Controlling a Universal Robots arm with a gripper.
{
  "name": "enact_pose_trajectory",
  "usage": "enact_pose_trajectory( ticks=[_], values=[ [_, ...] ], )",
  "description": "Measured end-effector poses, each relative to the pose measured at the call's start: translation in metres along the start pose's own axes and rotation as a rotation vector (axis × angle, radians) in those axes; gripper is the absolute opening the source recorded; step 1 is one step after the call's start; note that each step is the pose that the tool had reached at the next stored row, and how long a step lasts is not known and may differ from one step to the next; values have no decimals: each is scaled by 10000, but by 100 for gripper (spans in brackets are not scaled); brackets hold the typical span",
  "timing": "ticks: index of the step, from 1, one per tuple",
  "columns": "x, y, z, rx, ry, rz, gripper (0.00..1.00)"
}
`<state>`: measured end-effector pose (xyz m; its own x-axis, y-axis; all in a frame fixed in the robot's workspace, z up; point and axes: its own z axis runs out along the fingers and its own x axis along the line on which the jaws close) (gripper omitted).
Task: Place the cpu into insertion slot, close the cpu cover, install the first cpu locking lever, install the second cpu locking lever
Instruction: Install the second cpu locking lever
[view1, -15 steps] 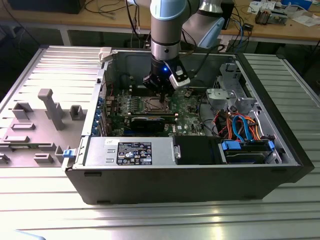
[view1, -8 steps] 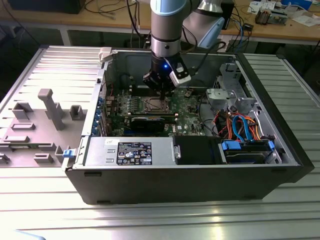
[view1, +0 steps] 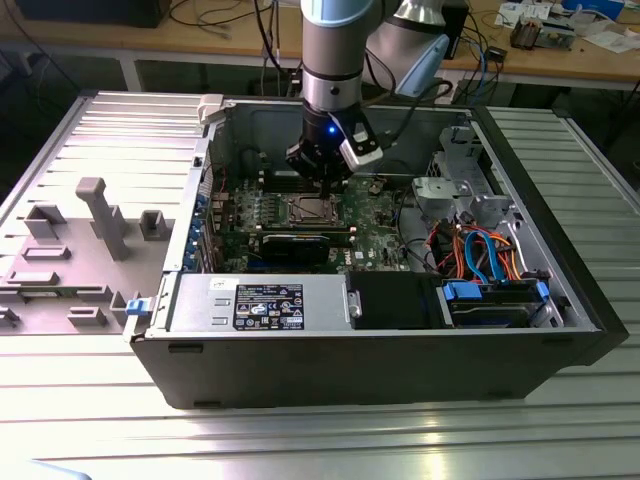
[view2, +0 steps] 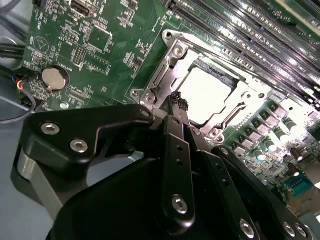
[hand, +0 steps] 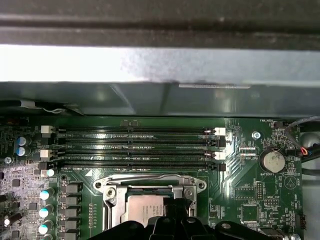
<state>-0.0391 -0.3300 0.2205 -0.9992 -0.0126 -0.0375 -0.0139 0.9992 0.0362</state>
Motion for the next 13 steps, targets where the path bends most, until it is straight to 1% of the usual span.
enact_pose_trajectory(
  ticks=[2, 4, 9, 13],
  values=[
    [1, -28, 0, 21, 0, -1, 11],
    [1, -60, 0, 56, 0, -3, 11],
    [2, -114, -1, 130, 2, -5, 11],
    [2, -118, -1, 135, 2, -5, 11]
  ],
)
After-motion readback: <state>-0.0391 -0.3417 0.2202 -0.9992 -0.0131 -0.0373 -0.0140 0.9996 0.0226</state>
